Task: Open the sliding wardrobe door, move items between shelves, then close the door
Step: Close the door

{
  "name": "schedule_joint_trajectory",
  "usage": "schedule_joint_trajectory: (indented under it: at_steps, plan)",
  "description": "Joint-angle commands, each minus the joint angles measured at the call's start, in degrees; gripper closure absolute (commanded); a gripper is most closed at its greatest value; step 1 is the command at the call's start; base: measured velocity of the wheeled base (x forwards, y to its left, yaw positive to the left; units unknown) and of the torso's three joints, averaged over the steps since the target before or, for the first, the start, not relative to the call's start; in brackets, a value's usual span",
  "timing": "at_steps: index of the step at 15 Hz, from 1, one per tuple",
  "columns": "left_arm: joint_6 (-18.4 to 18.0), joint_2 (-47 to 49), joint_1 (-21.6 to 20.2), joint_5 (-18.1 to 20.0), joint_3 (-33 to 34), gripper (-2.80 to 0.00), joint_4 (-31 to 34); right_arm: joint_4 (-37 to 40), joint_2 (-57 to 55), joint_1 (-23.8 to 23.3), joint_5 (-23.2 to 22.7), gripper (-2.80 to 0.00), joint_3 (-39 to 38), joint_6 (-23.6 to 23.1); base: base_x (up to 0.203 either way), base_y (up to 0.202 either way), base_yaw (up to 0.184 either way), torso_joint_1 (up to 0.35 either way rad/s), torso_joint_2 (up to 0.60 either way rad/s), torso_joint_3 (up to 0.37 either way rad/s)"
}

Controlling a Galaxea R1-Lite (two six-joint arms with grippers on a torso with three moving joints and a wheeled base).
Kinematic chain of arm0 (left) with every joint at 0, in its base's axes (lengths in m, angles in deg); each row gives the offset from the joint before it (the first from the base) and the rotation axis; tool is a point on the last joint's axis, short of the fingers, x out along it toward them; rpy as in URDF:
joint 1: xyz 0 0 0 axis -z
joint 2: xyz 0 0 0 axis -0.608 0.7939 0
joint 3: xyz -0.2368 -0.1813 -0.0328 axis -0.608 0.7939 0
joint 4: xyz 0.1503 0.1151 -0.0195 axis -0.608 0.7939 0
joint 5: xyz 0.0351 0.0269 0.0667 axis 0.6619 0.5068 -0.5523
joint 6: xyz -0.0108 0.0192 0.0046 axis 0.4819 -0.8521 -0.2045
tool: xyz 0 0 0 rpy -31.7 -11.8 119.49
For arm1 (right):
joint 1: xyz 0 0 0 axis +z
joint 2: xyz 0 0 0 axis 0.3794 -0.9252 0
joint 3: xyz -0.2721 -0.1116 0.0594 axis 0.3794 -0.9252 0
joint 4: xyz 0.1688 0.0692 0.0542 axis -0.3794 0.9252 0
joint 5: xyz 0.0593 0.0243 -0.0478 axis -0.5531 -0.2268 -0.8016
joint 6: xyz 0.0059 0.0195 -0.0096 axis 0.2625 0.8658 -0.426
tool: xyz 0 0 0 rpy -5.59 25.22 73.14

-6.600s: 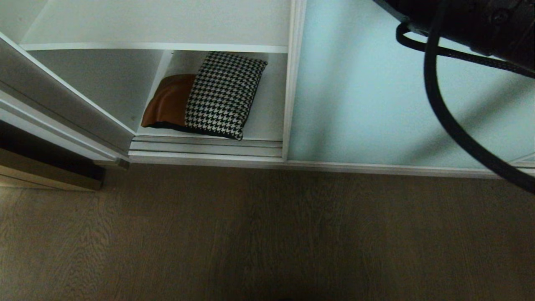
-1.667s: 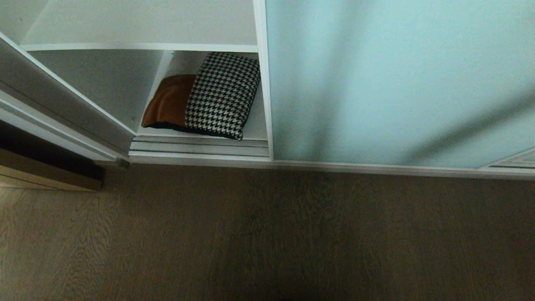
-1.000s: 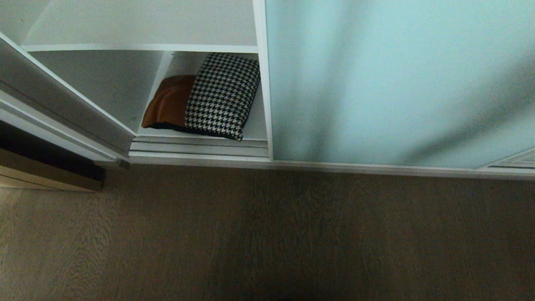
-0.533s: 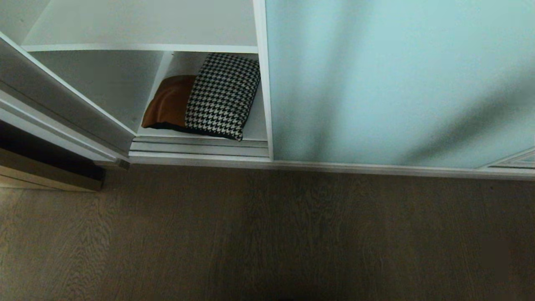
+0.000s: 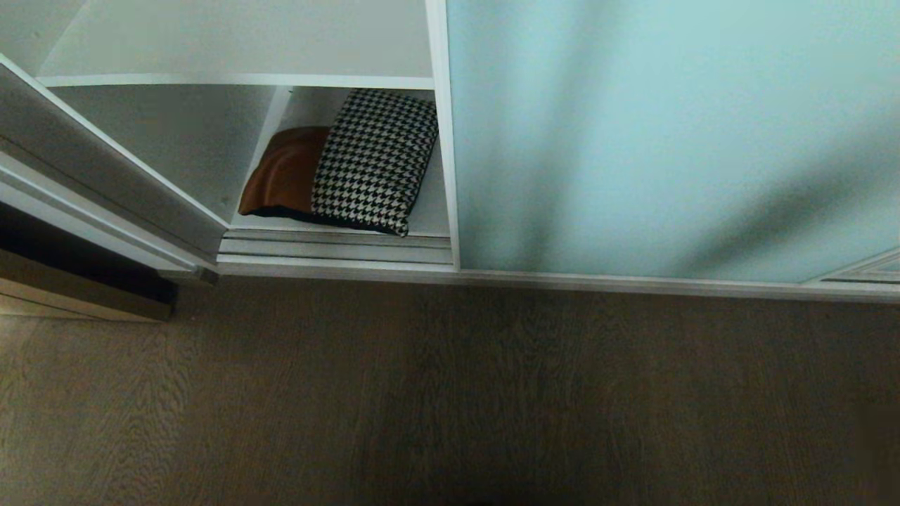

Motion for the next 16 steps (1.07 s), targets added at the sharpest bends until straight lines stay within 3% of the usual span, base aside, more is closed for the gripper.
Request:
schedule_joint_trajectory:
  at_steps: [1,16]
  plan:
    - [0.0,0.1,0.0,0.0,0.1,0.0,0.0,0.3,-0.1,0.0,0.0,0.0,-0.1,0.3,0.0,0.0,0.0,0.0,0.0,0.0]
    - [0.0,0.1,0.0,0.0,0.1,0.0,0.0,0.2,-0.3,0.0,0.3,0.0,-0.1,2.9,0.0,0.0,0.0,0.0,0.0,0.0]
